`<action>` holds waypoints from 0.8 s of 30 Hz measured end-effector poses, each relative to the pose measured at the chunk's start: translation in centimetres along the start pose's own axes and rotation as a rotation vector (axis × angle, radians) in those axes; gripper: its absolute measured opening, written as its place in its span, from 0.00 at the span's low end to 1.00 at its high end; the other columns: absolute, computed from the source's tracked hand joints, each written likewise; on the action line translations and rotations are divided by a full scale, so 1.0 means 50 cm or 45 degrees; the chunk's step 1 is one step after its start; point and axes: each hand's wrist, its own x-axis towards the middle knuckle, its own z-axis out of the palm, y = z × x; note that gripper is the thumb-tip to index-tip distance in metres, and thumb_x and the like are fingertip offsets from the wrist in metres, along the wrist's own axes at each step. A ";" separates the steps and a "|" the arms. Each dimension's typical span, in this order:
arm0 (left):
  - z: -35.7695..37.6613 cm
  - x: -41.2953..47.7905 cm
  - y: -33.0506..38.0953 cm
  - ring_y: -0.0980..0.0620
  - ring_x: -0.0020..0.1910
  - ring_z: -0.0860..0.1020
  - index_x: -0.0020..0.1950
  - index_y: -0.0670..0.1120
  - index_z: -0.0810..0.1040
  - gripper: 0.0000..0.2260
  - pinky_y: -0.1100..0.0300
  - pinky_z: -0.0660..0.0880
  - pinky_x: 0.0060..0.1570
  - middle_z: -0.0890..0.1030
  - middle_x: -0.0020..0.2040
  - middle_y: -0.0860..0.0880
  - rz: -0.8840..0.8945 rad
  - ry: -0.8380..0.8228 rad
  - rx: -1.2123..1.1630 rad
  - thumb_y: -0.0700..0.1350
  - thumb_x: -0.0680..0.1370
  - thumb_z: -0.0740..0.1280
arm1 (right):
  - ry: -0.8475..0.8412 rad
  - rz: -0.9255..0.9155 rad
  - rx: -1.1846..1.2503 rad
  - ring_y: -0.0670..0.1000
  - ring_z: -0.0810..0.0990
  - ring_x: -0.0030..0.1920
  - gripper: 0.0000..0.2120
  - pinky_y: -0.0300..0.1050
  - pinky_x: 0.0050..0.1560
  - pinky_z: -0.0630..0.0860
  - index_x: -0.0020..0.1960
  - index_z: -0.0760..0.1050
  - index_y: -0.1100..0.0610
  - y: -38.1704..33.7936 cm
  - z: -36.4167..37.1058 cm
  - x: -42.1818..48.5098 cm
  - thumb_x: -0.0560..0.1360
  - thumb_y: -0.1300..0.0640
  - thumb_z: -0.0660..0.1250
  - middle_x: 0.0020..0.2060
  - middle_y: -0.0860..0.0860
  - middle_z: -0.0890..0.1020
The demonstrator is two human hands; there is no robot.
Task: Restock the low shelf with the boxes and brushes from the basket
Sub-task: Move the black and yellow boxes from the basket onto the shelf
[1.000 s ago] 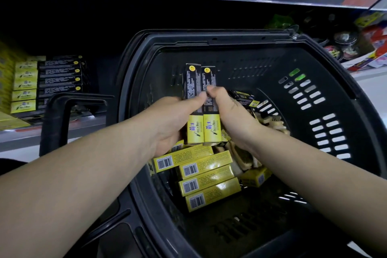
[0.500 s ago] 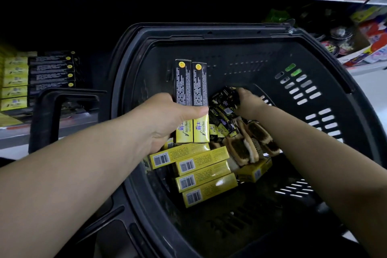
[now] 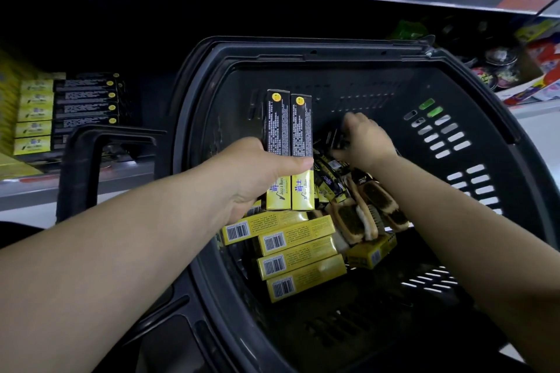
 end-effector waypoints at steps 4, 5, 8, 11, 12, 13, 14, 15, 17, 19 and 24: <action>0.004 -0.011 0.005 0.50 0.58 0.77 0.57 0.46 0.78 0.15 0.52 0.66 0.66 0.82 0.54 0.49 0.075 -0.010 0.020 0.45 0.71 0.73 | -0.108 0.168 0.959 0.49 0.79 0.38 0.14 0.45 0.36 0.76 0.46 0.68 0.53 -0.049 -0.120 -0.022 0.69 0.49 0.72 0.35 0.47 0.81; 0.005 -0.015 0.008 0.50 0.58 0.77 0.58 0.47 0.77 0.16 0.51 0.66 0.67 0.82 0.55 0.49 0.094 -0.012 0.020 0.46 0.71 0.73 | -0.180 0.171 1.212 0.49 0.81 0.41 0.12 0.45 0.38 0.78 0.48 0.70 0.52 -0.063 -0.148 -0.032 0.71 0.50 0.70 0.36 0.47 0.82; 0.000 -0.029 0.021 0.48 0.59 0.76 0.63 0.46 0.73 0.25 0.50 0.69 0.64 0.80 0.58 0.48 0.089 -0.004 0.005 0.50 0.69 0.74 | -0.372 0.063 1.490 0.49 0.81 0.45 0.11 0.46 0.43 0.79 0.53 0.74 0.47 -0.106 -0.210 -0.060 0.71 0.48 0.67 0.43 0.47 0.81; -0.019 -0.052 0.040 0.45 0.51 0.82 0.65 0.42 0.72 0.28 0.49 0.80 0.50 0.84 0.52 0.44 0.050 -0.082 -0.091 0.49 0.69 0.74 | -0.512 -0.032 1.553 0.49 0.82 0.48 0.08 0.47 0.49 0.78 0.51 0.77 0.44 -0.151 -0.247 -0.082 0.73 0.46 0.63 0.47 0.48 0.83; -0.028 -0.062 0.047 0.46 0.47 0.84 0.62 0.41 0.74 0.24 0.52 0.81 0.44 0.85 0.49 0.44 0.064 -0.134 -0.128 0.48 0.69 0.74 | -0.542 -0.023 1.588 0.49 0.83 0.47 0.08 0.44 0.46 0.79 0.50 0.78 0.46 -0.166 -0.259 -0.089 0.75 0.46 0.62 0.46 0.49 0.84; -0.040 -0.072 0.053 0.47 0.44 0.84 0.59 0.42 0.77 0.20 0.55 0.82 0.39 0.85 0.47 0.44 0.088 -0.178 -0.148 0.47 0.69 0.73 | -0.550 -0.012 1.608 0.48 0.84 0.44 0.09 0.42 0.42 0.80 0.49 0.78 0.48 -0.183 -0.271 -0.095 0.76 0.47 0.61 0.44 0.49 0.85; -0.051 -0.084 0.058 0.48 0.42 0.84 0.55 0.42 0.79 0.17 0.57 0.81 0.35 0.85 0.45 0.45 0.115 -0.211 -0.166 0.46 0.68 0.72 | -0.542 -0.003 1.619 0.48 0.84 0.41 0.10 0.40 0.38 0.80 0.48 0.78 0.50 -0.200 -0.284 -0.100 0.77 0.47 0.61 0.42 0.49 0.86; -0.063 -0.092 0.062 0.49 0.40 0.84 0.51 0.43 0.81 0.15 0.59 0.80 0.33 0.86 0.44 0.45 0.139 -0.231 -0.185 0.46 0.67 0.72 | -0.528 0.007 1.639 0.48 0.84 0.40 0.10 0.39 0.37 0.80 0.47 0.78 0.51 -0.215 -0.294 -0.104 0.77 0.48 0.60 0.41 0.49 0.86; -0.093 -0.110 0.068 0.50 0.38 0.84 0.47 0.43 0.82 0.13 0.61 0.79 0.31 0.86 0.42 0.45 0.192 -0.238 -0.199 0.46 0.65 0.72 | -0.495 0.014 1.657 0.48 0.84 0.40 0.10 0.41 0.41 0.81 0.47 0.78 0.52 -0.251 -0.313 -0.109 0.78 0.50 0.60 0.41 0.50 0.86; -0.123 -0.125 0.071 0.51 0.37 0.84 0.46 0.44 0.82 0.13 0.62 0.78 0.31 0.86 0.42 0.46 0.217 -0.224 -0.193 0.46 0.64 0.72 | -0.501 0.052 1.683 0.50 0.83 0.43 0.10 0.49 0.52 0.78 0.49 0.78 0.54 -0.286 -0.323 -0.112 0.78 0.51 0.60 0.43 0.51 0.86; -0.217 -0.184 0.056 0.51 0.36 0.84 0.48 0.44 0.82 0.15 0.61 0.78 0.30 0.86 0.42 0.45 0.199 -0.126 -0.163 0.47 0.63 0.72 | -0.619 0.018 1.681 0.55 0.80 0.54 0.10 0.55 0.62 0.72 0.54 0.76 0.55 -0.398 -0.334 -0.116 0.79 0.52 0.59 0.52 0.54 0.83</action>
